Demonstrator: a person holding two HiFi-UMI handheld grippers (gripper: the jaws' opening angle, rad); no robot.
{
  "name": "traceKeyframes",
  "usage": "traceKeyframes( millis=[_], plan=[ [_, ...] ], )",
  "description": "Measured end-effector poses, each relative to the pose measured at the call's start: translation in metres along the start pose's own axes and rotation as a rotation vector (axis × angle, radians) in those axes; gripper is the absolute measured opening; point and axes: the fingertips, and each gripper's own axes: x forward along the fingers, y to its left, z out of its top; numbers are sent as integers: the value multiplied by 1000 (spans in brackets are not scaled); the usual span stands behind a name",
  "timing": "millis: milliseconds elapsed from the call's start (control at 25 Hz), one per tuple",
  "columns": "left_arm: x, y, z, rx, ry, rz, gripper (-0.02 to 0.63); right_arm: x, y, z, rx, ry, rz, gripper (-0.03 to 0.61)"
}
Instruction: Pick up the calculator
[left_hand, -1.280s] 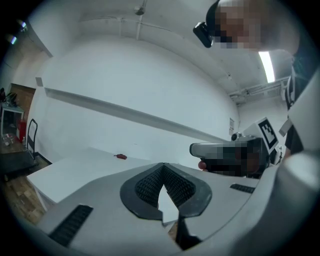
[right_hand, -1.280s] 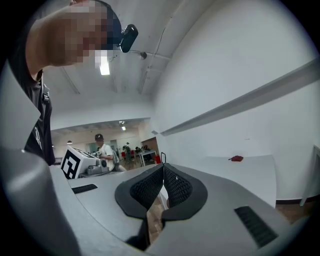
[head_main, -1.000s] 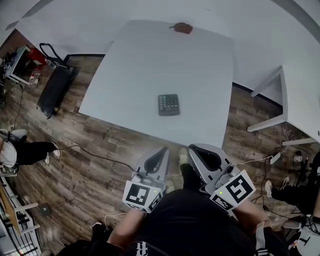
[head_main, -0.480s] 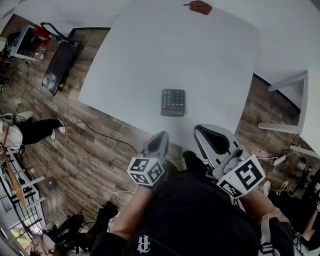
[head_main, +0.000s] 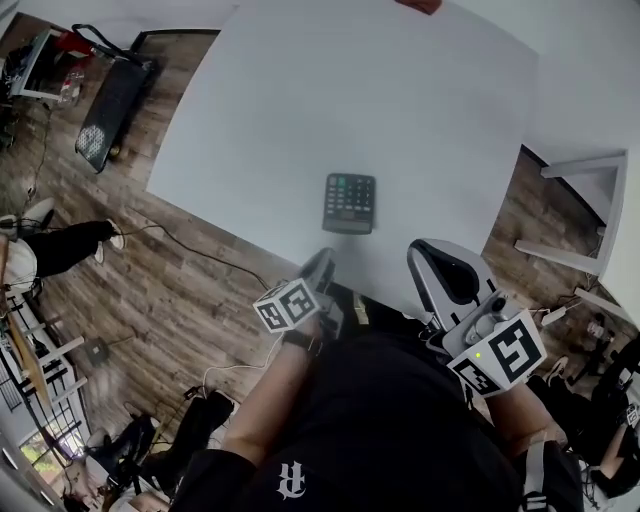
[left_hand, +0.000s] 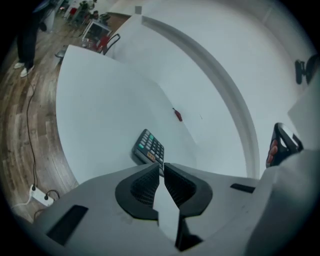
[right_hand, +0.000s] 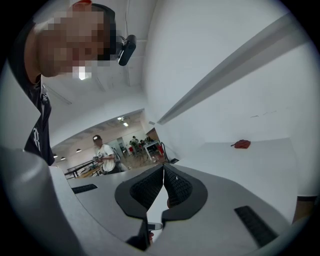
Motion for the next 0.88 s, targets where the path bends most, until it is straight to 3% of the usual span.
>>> traceKeyframes(
  millis=[120, 240, 360, 880],
  plan=[
    [13, 14, 0, -90, 17, 1, 13, 4, -9, 2, 4, 15, -34, 15],
    [23, 22, 4, -162, 26, -18, 81, 11, -14, 3, 8, 24, -60, 15],
    [32, 29, 4, -216, 41, -25, 101, 13, -18, 2, 12, 35, -81, 15],
    [64, 47, 2, -347, 87, -17, 112, 22, -35, -3, 34, 77, -127, 15]
  ],
)
